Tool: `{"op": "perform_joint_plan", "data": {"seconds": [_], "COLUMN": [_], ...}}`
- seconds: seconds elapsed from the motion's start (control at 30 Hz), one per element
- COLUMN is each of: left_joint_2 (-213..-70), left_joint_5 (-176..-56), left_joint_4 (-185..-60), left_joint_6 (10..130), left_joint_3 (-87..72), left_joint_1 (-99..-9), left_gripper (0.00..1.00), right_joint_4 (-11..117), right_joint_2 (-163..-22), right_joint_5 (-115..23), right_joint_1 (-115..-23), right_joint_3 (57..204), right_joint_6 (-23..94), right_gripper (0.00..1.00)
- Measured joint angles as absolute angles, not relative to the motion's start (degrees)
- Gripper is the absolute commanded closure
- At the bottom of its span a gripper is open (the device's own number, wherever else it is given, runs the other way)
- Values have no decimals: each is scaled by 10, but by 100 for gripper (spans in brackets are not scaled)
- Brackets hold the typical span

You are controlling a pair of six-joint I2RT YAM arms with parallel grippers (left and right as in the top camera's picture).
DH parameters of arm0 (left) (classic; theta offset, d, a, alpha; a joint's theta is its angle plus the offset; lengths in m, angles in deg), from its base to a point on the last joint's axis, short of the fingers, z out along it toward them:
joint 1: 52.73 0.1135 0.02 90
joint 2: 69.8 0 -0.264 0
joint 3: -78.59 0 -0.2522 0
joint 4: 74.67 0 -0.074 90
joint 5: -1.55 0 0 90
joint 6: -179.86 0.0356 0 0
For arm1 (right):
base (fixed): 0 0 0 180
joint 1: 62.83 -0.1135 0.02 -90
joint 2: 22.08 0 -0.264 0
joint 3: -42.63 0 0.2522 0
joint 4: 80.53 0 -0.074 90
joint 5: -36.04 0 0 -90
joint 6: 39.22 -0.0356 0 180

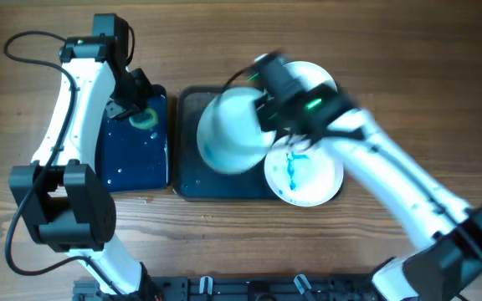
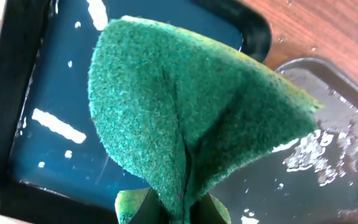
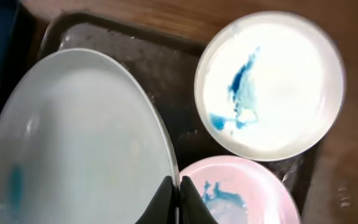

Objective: Clean dirty plates on tray and stack at the side
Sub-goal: 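Place the plate on the table right of the tray, release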

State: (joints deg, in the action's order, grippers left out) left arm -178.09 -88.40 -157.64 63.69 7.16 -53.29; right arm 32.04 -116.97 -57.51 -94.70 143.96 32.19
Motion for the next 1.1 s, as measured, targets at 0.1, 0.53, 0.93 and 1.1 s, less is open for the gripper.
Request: {"op": "perform_joint_plan", "data": {"seconds": [0.1,0.53,0.93,1.1], "left_joint_2": [-1781,-1781,-1781,-1781], "left_joint_5": [-887,-899,-899,-899], "left_joint_4": [-1577,-1555,-1553,-1543], "left_joint_6": [643,643,643,643], "left_joint_3": [72,72,72,72], "left_joint_1": [-546,-600,-600,-600], "left_gripper": [96,96,96,96], "right_joint_4": [315,337,516,386], "right_joint_2": [-1136,-1120,-1141,-1141], "right_joint_5": [-463,-514,-500,-431], "right_joint_1": [-809,-410,-384,-385], "right_joint_3": [1440,1304,1113,1169], "right_joint_6": [318,300,293,316], "right_gripper": [96,96,69,68]}}
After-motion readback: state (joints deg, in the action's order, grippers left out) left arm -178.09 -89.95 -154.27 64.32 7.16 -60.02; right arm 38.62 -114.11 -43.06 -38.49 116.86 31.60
